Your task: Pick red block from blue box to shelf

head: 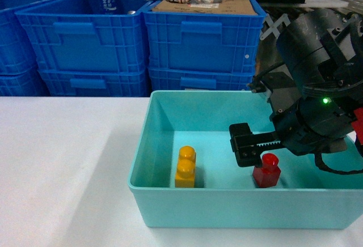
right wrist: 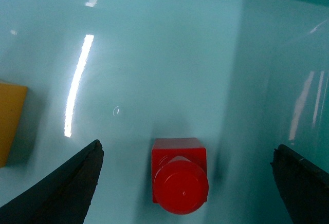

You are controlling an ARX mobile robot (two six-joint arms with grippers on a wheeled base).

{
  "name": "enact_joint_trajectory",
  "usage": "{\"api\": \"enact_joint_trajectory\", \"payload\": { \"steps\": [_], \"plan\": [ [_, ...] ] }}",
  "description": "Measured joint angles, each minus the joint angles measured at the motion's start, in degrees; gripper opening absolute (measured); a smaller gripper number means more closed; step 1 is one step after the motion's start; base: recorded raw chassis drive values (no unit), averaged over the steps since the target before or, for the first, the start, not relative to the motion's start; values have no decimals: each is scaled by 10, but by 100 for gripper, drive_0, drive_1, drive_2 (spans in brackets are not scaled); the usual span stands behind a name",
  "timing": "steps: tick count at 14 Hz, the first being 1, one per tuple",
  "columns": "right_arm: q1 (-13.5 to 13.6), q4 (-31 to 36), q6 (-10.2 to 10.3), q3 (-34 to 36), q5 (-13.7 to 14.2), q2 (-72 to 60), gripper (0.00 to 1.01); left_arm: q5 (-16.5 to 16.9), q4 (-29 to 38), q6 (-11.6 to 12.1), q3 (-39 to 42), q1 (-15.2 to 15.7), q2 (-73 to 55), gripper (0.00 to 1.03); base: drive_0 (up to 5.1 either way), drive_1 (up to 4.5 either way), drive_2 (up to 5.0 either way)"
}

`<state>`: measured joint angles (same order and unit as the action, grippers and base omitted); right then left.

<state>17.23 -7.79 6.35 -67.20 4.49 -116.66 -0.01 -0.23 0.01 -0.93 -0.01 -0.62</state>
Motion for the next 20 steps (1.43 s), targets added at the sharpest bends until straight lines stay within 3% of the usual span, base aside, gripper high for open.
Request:
{"api": "enact_joint_trajectory", "payload": {
  "steps": [6,7,8,9,12,13,14,15,16,18,19,20],
  "plan": [
    [9,-20,16,-32,0,-48,95,0,0,0,0,0,0,98,0,0,0],
    [15,-23,16,-39,3,-60,73,0,0,0,0,0,0,98,0,0,0],
    [15,-23,17,-39,5,-64,43,0,0,0,0,0,0,98,0,0,0],
    [14,-10,18,-35,5,-60,33,0,0,0,0,0,0,98,0,0,0],
    [7,45,23,31,-6,13,30,0,0,0,0,0,0,98,0,0,0],
    [-7,119,26,99,-6,116,29,0,0,0,0,0,0,98,0,0,0],
    [-19,238,9,230,26,282,29,0,0,0,0,0,0,98,0,0,0],
    [-16,292,-22,339,53,414,29,0,0,0,0,0,0,98,0,0,0],
    [-8,297,-45,403,79,503,29,0,0,0,0,0,0,98,0,0,0],
    [33,253,-92,542,133,718,29,0,0,0,0,0,0,98,0,0,0],
    [77,150,-119,631,178,895,29,0,0,0,0,0,0,98,0,0,0],
    [88,114,-127,660,182,979,29,0,0,0,0,0,0,98,0,0,0]
  ]
}}
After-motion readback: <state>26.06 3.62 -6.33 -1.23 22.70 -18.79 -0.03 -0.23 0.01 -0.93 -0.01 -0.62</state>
